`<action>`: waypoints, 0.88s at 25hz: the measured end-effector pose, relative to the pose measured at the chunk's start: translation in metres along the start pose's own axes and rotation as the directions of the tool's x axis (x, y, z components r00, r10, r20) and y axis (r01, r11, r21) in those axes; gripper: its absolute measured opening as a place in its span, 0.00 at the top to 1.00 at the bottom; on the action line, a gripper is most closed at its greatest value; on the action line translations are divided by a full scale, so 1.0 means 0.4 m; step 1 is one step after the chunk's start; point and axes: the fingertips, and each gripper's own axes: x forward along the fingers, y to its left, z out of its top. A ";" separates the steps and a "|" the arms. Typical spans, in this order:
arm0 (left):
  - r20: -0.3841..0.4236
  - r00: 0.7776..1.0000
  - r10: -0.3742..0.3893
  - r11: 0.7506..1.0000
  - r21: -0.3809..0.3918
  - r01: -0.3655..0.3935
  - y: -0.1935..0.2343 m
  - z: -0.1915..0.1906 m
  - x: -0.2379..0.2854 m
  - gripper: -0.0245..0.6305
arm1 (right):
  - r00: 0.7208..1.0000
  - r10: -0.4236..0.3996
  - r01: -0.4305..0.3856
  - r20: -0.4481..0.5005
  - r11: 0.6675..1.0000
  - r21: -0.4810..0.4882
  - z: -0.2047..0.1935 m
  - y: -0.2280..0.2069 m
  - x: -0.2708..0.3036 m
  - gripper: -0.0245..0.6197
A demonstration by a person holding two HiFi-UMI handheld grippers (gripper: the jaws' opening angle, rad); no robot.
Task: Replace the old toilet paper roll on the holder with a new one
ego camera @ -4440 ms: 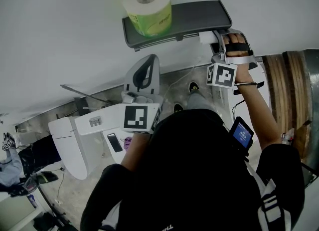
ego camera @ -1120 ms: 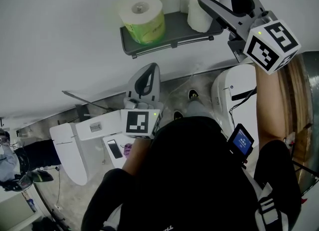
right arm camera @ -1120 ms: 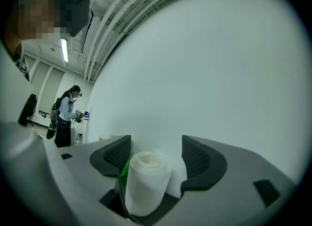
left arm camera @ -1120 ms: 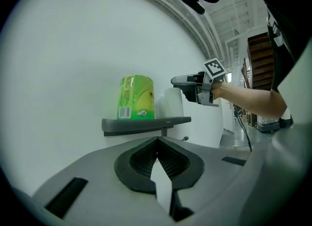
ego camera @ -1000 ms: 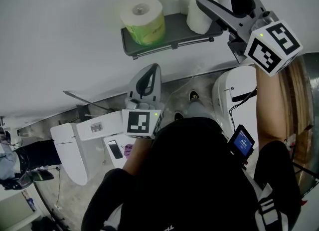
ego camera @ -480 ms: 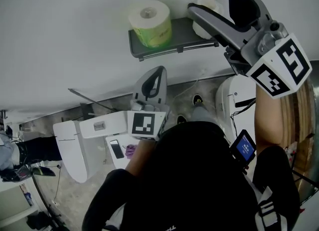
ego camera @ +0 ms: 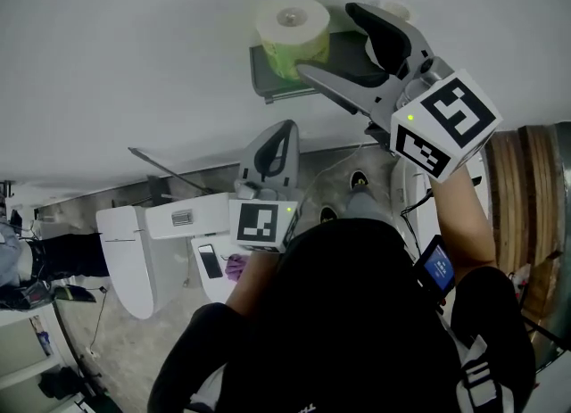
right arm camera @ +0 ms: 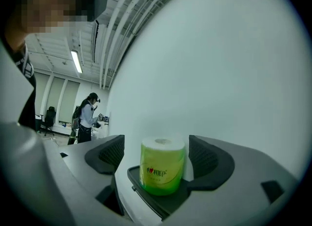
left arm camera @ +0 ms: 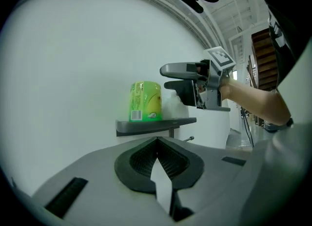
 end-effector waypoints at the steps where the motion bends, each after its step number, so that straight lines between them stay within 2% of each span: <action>1: 0.001 1.000 0.002 1.000 0.000 -0.002 0.004 0.000 -0.002 0.93 | 1.000 -0.006 0.006 -0.022 1.000 0.008 -0.020 0.000 0.013 0.36; 6: -0.001 1.000 0.018 1.000 -0.015 -0.018 0.018 0.008 -0.016 0.93 | 0.990 -0.058 0.063 -0.128 0.997 0.034 -0.108 -0.018 0.070 0.34; 11: -0.004 0.999 0.040 0.999 -0.020 -0.040 0.046 0.002 -0.028 0.93 | 0.976 -0.091 0.090 -0.197 0.996 -0.016 -0.142 -0.017 0.108 0.34; 14: -0.014 0.999 0.051 0.999 -0.015 -0.051 0.059 -0.004 -0.031 0.93 | 0.971 -0.108 0.104 -0.215 0.994 -0.029 -0.146 -0.021 0.124 0.34; 17: 0.013 0.999 0.051 0.998 -0.029 -0.051 0.062 0.003 -0.024 0.93 | 0.969 -0.116 0.112 -0.220 0.993 -0.031 -0.146 -0.030 0.131 0.34; 22: -0.010 0.998 0.060 0.998 -0.013 -0.060 0.067 0.013 -0.025 0.93 | 0.970 -0.118 0.112 -0.212 0.993 -0.039 -0.136 -0.029 0.129 0.34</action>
